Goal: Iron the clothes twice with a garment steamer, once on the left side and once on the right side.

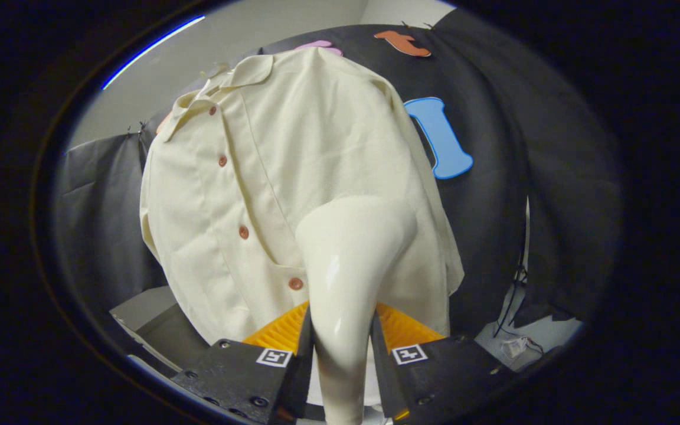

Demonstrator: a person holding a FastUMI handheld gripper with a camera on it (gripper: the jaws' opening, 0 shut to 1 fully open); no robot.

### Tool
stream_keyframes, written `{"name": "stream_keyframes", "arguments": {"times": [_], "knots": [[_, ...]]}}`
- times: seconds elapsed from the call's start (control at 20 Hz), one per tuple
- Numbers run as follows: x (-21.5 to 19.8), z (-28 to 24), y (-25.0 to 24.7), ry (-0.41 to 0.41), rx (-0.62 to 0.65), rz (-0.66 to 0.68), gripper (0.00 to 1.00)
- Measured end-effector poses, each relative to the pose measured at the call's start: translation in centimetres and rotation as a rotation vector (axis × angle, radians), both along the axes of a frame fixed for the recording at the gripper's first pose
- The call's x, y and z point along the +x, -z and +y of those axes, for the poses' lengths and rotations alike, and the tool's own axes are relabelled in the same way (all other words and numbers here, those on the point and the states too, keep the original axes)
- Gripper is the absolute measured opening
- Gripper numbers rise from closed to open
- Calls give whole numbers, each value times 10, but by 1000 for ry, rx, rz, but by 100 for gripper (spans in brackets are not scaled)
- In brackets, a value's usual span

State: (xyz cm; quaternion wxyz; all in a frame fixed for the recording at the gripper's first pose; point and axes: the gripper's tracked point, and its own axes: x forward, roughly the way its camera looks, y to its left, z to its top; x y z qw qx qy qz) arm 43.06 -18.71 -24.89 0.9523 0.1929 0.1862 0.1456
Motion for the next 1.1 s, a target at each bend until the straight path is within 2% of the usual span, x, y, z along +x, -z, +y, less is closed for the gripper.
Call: {"name": "stream_keyframes", "arguments": {"times": [0.95, 1.1], "knots": [[-48, -7, 108, 40, 84, 114, 47], [-66, 1, 114, 19, 76, 122, 47]]}}
